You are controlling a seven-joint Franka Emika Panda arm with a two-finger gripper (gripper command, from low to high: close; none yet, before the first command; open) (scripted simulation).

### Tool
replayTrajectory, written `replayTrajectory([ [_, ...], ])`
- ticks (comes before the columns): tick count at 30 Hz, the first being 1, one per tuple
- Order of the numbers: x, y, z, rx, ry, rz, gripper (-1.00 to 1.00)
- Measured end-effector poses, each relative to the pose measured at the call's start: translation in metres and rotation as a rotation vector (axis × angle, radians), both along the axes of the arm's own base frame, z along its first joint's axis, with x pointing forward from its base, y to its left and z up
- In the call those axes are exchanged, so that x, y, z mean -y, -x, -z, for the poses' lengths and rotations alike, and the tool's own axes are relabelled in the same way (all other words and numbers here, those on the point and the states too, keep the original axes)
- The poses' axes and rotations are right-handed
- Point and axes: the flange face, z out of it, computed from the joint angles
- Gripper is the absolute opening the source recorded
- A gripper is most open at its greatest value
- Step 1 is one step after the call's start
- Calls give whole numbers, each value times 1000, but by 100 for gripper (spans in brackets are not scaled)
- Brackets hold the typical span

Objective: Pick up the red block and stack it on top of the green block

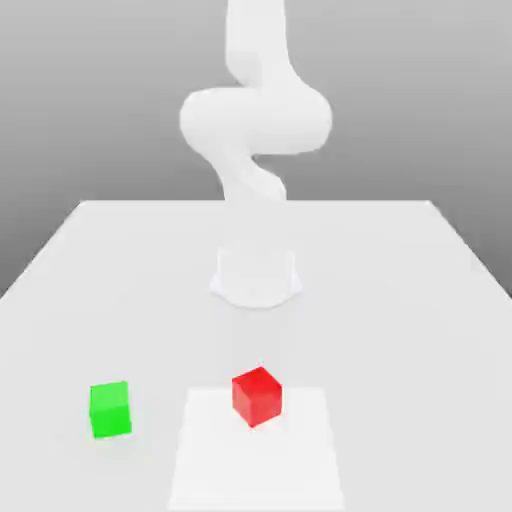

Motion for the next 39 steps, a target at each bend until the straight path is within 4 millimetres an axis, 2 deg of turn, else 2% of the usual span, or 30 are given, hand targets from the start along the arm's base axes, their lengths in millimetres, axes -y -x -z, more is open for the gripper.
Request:
replayTrajectory([
  [4,1,-37,99,-148,57,-90,0],
  [7,0,-49,174,-257,95,-163,0],
  [9,-1,-49,224,-331,117,-215,0],
  [13,-2,-31,325,-485,158,-331,0],
  [17,-3,12,428,-652,192,-468,0],
  [19,-4,23,461,-689,199,-502,0],
  [24,-3,28,510,-702,200,-509,0],
  [25,-3,29,515,-702,200,-509,-100],
  [32,-3,29,515,-703,199,-509,-100],
  [39,-2,29,461,-703,198,-508,-100],
])
